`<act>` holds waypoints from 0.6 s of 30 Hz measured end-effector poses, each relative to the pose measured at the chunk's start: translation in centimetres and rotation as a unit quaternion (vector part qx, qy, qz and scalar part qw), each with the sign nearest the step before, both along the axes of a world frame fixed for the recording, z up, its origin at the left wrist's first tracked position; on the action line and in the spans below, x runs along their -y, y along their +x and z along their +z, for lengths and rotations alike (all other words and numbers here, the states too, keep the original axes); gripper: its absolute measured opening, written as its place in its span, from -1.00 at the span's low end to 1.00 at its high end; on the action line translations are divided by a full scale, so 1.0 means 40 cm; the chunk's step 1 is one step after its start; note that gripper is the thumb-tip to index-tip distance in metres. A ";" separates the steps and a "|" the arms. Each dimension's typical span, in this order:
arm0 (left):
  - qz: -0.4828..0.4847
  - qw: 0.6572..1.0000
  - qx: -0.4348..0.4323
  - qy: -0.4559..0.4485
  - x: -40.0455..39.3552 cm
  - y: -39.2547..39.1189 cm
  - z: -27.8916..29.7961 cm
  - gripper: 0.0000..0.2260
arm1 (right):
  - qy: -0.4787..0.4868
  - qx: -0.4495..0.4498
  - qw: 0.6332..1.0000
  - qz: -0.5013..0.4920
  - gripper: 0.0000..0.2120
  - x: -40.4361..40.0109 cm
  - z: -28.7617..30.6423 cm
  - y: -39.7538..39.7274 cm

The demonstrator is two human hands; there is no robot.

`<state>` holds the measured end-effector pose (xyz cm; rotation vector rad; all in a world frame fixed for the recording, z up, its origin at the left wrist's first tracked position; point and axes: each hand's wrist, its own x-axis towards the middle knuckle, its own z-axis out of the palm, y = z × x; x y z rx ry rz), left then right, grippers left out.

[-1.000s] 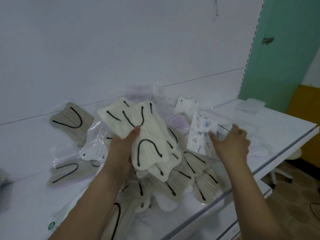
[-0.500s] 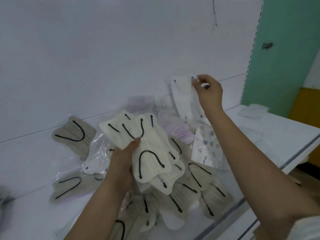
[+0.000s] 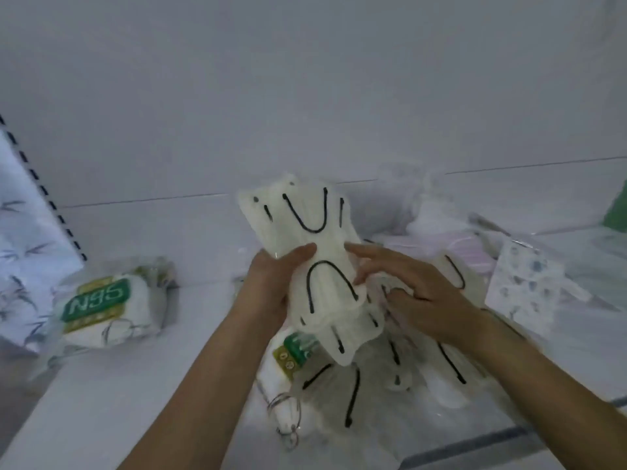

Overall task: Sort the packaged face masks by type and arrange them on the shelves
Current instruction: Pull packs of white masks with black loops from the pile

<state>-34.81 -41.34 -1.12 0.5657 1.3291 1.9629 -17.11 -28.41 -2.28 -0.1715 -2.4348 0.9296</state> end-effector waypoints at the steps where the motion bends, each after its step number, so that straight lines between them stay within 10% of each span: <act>1: 0.049 0.999 -0.013 0.004 0.043 -0.036 0.004 -0.68 | 0.000 0.003 1.000 -0.025 -0.58 0.042 0.008 -0.016; 7: 0.255 0.964 -0.070 -0.028 0.309 -0.235 0.003 -0.55 | 0.236 0.307 0.922 0.002 -0.07 0.328 -0.094 -0.121; 18: 0.075 0.982 -0.008 -0.171 0.392 -0.196 -0.117 -0.80 | 0.318 0.314 0.863 -0.237 -0.54 0.186 -0.168 -0.234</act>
